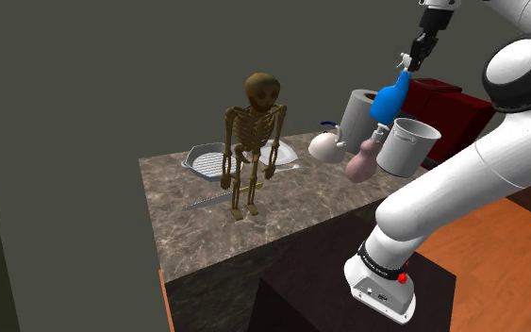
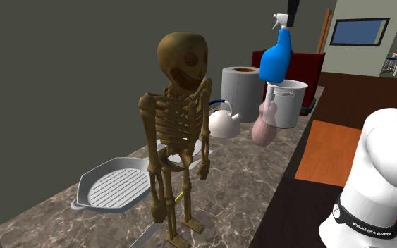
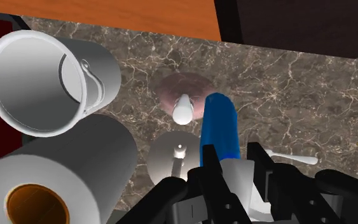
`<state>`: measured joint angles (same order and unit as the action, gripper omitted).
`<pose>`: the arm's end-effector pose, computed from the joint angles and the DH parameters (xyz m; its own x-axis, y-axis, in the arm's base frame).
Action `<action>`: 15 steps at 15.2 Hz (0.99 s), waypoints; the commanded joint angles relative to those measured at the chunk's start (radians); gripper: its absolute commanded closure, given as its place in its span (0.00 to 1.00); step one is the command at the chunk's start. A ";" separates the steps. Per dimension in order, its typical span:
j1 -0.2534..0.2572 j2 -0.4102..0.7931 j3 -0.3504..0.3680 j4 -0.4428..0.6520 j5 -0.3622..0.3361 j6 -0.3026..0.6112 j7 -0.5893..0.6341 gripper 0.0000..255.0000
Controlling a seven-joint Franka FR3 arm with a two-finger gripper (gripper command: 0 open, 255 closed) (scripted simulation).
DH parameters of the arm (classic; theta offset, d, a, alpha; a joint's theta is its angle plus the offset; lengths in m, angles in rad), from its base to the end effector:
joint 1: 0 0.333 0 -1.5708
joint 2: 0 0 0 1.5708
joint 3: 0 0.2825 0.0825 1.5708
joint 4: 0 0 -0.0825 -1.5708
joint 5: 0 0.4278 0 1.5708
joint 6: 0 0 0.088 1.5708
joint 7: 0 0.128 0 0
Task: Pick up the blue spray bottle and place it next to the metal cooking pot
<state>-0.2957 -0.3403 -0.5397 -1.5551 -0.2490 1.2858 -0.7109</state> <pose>0.2499 -0.4094 0.7033 0.9845 -0.1736 -0.0261 -0.1717 -0.9831 0.0632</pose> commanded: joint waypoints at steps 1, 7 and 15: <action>-0.010 0.021 -0.047 0.019 -0.001 0.011 -0.060 1.00; -0.042 0.131 -0.216 0.130 0.039 0.027 -0.260 1.00; -0.057 0.104 -0.235 0.024 0.022 0.116 -0.276 1.00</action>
<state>-0.3521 -0.2305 -0.7762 -1.5115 -0.2231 1.3869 -0.9915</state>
